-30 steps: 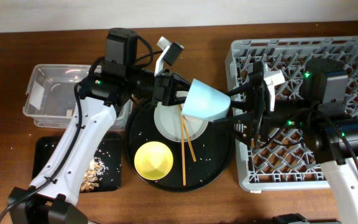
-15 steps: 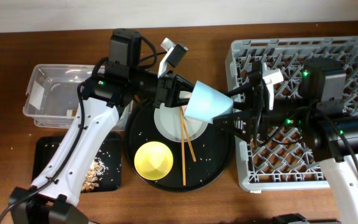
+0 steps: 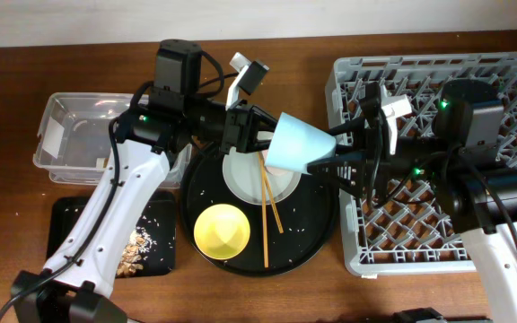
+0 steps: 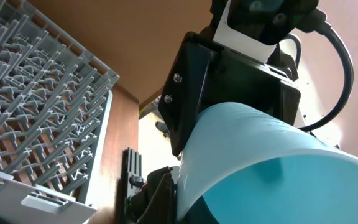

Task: Sort waste into correct bins and load items into the dishwasher rack
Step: 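Grasp the blue cup with the right gripper and release the left gripper, then place the blue cup upside down in the rack with the right gripper, then grasp the pink cup with the left gripper and lift it toward the rack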

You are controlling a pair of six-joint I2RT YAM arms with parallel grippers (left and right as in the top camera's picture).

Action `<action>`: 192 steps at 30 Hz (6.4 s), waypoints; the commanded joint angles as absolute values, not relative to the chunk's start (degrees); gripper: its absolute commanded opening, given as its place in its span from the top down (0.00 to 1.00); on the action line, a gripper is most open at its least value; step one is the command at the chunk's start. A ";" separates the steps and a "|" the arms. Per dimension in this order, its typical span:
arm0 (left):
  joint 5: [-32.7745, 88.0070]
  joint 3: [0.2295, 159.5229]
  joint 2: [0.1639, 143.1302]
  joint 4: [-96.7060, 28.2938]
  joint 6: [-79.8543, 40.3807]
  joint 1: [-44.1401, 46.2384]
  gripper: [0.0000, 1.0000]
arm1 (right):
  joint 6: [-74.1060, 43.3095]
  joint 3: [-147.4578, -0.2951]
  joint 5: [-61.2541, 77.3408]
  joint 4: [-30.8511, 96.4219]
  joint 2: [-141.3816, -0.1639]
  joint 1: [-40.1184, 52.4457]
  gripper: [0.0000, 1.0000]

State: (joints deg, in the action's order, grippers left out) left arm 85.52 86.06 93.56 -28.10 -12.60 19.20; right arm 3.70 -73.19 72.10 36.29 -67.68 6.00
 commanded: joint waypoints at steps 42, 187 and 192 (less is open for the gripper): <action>46.22 86.46 93.86 -43.24 -11.86 14.13 0.80 | -0.95 -74.15 15.86 44.53 -69.12 -2.37 0.48; 71.11 106.39 108.29 -57.95 -3.64 14.37 1.00 | 6.15 -79.96 46.57 57.01 -70.15 -2.33 0.18; 83.96 106.39 108.29 -57.74 -1.63 13.85 1.00 | 8.82 -79.96 64.20 54.22 -70.15 -2.33 0.10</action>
State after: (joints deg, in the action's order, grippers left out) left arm 66.37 105.67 109.25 -57.84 -6.00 13.47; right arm 6.13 -78.70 47.66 55.66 -70.70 -2.11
